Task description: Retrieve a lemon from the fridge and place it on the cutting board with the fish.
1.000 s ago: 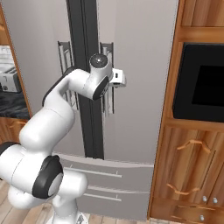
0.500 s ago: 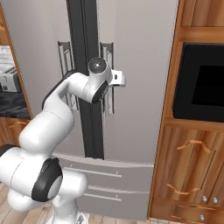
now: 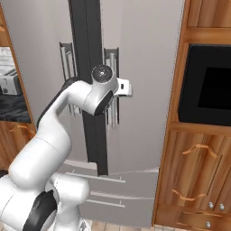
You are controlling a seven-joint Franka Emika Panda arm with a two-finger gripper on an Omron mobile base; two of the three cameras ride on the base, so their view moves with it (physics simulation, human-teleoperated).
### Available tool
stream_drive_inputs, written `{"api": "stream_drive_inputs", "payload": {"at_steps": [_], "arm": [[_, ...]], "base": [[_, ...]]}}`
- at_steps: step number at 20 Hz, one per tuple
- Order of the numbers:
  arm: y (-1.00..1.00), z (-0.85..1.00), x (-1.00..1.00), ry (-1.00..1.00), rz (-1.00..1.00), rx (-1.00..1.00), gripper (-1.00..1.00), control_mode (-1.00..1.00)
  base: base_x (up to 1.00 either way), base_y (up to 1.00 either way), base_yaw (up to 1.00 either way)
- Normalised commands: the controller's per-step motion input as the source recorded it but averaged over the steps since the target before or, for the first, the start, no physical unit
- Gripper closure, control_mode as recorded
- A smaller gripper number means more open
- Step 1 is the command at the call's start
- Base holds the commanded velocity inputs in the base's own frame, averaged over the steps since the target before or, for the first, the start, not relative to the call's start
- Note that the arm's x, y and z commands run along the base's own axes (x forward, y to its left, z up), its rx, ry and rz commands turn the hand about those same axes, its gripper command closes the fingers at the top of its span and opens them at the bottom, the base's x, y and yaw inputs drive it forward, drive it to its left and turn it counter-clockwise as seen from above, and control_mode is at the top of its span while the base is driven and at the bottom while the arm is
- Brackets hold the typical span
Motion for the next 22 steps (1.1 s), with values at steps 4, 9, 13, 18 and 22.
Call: {"api": "stream_drive_inputs", "payload": {"at_steps": [4,9,13,18,22], "arm": [[-0.80,0.66,-0.87,0.15,0.00,0.04,1.00,-1.00],[-1.00,0.45,-1.00,0.14,0.00,0.18,1.00,-1.00],[-1.00,0.29,-1.00,0.13,0.00,0.17,1.00,-1.00],[-0.67,0.39,-0.96,0.08,0.00,0.02,1.00,-1.00],[0.91,0.29,-0.79,0.00,0.00,-0.41,-1.00,-1.00]], "base": [[0.00,0.00,0.00],[0.00,0.00,0.00],[0.00,0.00,0.00],[0.00,0.00,0.00],[0.00,0.00,0.00]]}}
